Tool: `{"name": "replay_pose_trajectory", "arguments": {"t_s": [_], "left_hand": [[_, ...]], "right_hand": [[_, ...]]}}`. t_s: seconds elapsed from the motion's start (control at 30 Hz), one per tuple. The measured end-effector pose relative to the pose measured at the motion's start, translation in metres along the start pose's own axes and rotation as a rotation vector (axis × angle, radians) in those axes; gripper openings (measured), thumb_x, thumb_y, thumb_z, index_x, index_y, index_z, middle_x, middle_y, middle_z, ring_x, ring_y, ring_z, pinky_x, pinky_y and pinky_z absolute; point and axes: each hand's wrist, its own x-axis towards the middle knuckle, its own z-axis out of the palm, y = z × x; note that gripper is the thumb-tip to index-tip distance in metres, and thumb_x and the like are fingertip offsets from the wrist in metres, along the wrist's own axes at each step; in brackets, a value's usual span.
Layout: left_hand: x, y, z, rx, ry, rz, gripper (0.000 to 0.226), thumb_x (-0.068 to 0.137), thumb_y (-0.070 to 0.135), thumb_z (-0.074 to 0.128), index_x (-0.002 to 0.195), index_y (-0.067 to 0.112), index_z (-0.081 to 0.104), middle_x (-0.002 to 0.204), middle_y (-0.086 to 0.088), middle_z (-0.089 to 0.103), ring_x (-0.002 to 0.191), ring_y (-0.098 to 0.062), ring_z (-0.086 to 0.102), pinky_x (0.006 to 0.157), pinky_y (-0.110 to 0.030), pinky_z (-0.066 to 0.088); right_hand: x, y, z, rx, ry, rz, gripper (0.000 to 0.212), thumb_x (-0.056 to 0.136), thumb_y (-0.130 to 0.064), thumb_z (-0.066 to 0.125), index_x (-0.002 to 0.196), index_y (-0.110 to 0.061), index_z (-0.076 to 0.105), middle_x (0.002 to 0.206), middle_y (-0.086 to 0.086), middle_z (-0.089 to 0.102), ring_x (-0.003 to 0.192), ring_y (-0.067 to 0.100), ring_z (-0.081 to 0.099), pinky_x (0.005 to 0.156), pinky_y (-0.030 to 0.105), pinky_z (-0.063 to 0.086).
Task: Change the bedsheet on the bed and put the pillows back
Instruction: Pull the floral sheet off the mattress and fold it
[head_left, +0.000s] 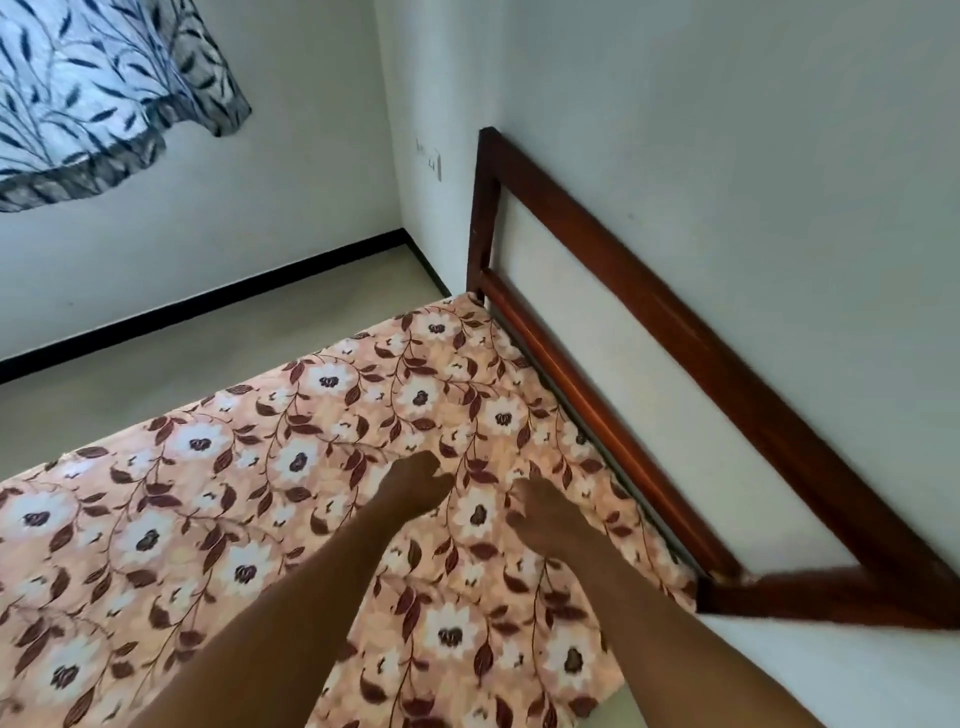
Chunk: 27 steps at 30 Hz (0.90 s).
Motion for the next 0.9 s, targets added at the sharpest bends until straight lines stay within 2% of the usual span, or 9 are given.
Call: {"name": "replay_pose_trajectory", "arguments": {"t_s": [0.1, 0.23, 0.3, 0.37, 0.53, 0.63, 0.7, 0.8, 0.9], "left_hand": [[0.093, -0.001, 0.017, 0.041, 0.008, 0.023, 0.053, 0.097, 0.034, 0.064, 0.145, 0.017, 0.047, 0.130, -0.011, 0.063, 0.099, -0.020, 0.067, 0.087, -0.034, 0.056], [0.219, -0.015, 0.039, 0.262, 0.060, 0.068, 0.086, 0.091, 0.042, 0.070, 0.159, 0.027, 0.021, 0.152, -0.018, 0.045, 0.124, -0.033, 0.058, 0.102, -0.053, 0.051], [0.262, -0.017, 0.041, 0.448, 0.094, 0.095, 0.099, 0.086, 0.049, 0.073, 0.160, 0.034, 0.009, 0.164, -0.022, 0.021, 0.145, -0.042, 0.033, 0.111, -0.066, 0.037], [0.300, -0.018, 0.038, 0.580, 0.094, 0.101, 0.114, 0.081, 0.056, 0.077, 0.160, 0.038, -0.003, 0.167, -0.019, -0.010, 0.154, -0.045, 0.000, 0.114, -0.075, 0.015], [0.370, -0.037, 0.044, 0.621, 0.004, 0.004, 0.162, 0.049, 0.069, 0.088, 0.149, 0.039, -0.035, 0.152, -0.018, -0.048, 0.140, -0.049, -0.038, 0.104, -0.084, -0.005], [0.391, -0.040, 0.052, 0.587, -0.040, -0.097, 0.175, 0.042, 0.065, 0.093, 0.133, 0.036, -0.054, 0.135, -0.018, -0.063, 0.125, -0.049, -0.054, 0.097, -0.087, -0.010], [0.405, -0.039, 0.052, 0.594, -0.097, -0.139, 0.177, 0.040, 0.065, 0.094, 0.124, 0.036, -0.059, 0.131, -0.019, -0.066, 0.120, -0.049, -0.057, 0.091, -0.088, -0.015], [0.416, -0.036, 0.049, 0.609, -0.196, -0.200, 0.174, 0.041, 0.066, 0.093, 0.119, 0.035, -0.059, 0.142, -0.023, -0.056, 0.128, -0.052, -0.050, 0.086, -0.092, -0.014], [0.421, -0.037, 0.052, 0.620, -0.185, -0.204, 0.179, 0.037, 0.066, 0.093, 0.122, 0.031, -0.061, 0.132, -0.024, -0.064, 0.119, -0.052, -0.057, 0.087, -0.092, -0.013]], "right_hand": [[0.086, 0.021, 0.007, -0.048, -0.011, -0.032, 0.069, 0.107, -0.038, 0.044, 0.162, -0.012, 0.014, 0.171, 0.014, 0.000, 0.157, 0.032, 0.008, 0.125, 0.045, 0.021], [0.199, 0.042, 0.015, -0.030, 0.053, -0.080, 0.075, 0.106, -0.034, 0.049, 0.164, -0.015, 0.005, 0.171, 0.013, -0.007, 0.158, 0.031, 0.002, 0.125, 0.044, 0.015], [0.241, 0.047, 0.012, -0.046, 0.109, -0.116, 0.078, 0.104, -0.031, 0.052, 0.164, -0.018, 0.004, 0.171, 0.012, -0.006, 0.158, 0.030, 0.003, 0.125, 0.045, 0.017], [0.278, 0.053, 0.010, -0.067, 0.128, -0.155, 0.080, 0.103, -0.030, 0.054, 0.164, -0.023, 0.003, 0.171, 0.010, -0.007, 0.158, 0.031, 0.004, 0.124, 0.046, 0.019], [0.359, 0.055, -0.003, -0.195, 0.131, -0.252, 0.080, 0.101, -0.029, 0.055, 0.163, -0.027, 0.005, 0.170, 0.015, -0.006, 0.156, 0.036, 0.009, 0.121, 0.050, 0.027], [0.405, 0.038, -0.024, -0.280, 0.158, -0.295, 0.081, 0.101, -0.029, 0.055, 0.163, -0.027, 0.003, 0.169, 0.017, -0.008, 0.156, 0.038, 0.007, 0.124, 0.051, 0.024], [0.437, 0.021, -0.042, -0.328, 0.190, -0.334, 0.079, 0.101, -0.029, 0.055, 0.163, -0.027, 0.005, 0.170, 0.017, -0.008, 0.156, 0.038, 0.010, 0.124, 0.050, 0.024], [0.486, -0.006, -0.073, -0.367, 0.244, -0.353, 0.076, 0.101, -0.027, 0.054, 0.163, -0.025, 0.010, 0.170, 0.015, -0.005, 0.156, 0.038, 0.009, 0.124, 0.052, 0.022], [0.535, -0.029, -0.102, -0.273, 0.373, -0.326, 0.067, 0.099, -0.031, 0.055, 0.157, -0.017, 0.024, 0.167, 0.017, 0.015, 0.151, 0.039, 0.024, 0.118, 0.052, 0.033]]}}
